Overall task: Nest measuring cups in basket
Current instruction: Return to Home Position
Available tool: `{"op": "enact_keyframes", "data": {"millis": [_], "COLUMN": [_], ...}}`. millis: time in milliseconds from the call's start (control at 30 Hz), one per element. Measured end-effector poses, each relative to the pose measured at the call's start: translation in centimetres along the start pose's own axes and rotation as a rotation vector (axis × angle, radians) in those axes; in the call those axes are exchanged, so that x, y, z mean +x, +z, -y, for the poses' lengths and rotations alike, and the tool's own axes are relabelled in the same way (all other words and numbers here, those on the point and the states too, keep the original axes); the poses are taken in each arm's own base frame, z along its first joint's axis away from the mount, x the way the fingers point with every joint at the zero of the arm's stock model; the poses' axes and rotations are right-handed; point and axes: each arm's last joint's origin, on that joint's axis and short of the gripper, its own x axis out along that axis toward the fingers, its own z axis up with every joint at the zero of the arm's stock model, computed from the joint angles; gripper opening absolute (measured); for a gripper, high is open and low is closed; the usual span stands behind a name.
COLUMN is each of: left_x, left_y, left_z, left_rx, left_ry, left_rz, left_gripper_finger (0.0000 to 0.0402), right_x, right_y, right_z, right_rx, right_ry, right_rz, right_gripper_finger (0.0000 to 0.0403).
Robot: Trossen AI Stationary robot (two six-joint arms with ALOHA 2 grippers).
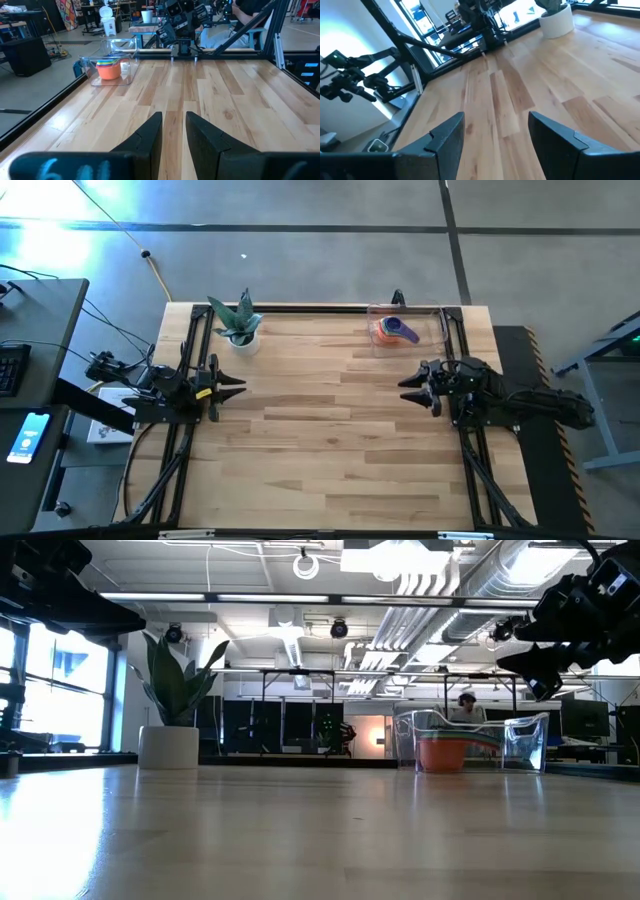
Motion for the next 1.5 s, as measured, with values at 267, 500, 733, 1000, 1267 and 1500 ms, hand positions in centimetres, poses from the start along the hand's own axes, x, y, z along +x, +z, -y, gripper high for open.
{"op": "enact_keyframes", "data": {"millis": [267,500,733,1000,1267,1500], "left_x": [0.0,0.0,0.0,0.0,0.0,0.0], "left_y": [0.0,0.0,0.0,0.0,0.0,0.0], "left_z": [0.0,0.0,0.0,0.0,0.0,0.0], "left_rx": [0.0,0.0,0.0,0.0,0.0,0.0], "left_ry": [0.0,0.0,0.0,0.0,0.0,0.0], "left_rz": [0.0,0.0,0.0,0.0,0.0,0.0], "left_gripper_finger": [0.0076,0.0076,0.0076,0.0076,0.0076,0.0076], "right_x": [0.03,0.03,0.03,0.03,0.03,0.04], "right_y": [0.0,0.0,-0.01,-0.01,-0.02,-0.03], "right_z": [0.1,0.12,0.12,0.13,0.13,0.13], "right_rx": [-0.024,-0.071,-0.049,-0.049,-0.049,-0.049], "right_ry": [-0.027,-0.034,-0.034,-0.034,-0.033,-0.033], "right_rz": [0.007,0.008,0.007,0.007,0.006,0.005], "right_gripper_finger": [0.0211,0.0211,0.0211,0.0211,0.0211,0.0211]}}
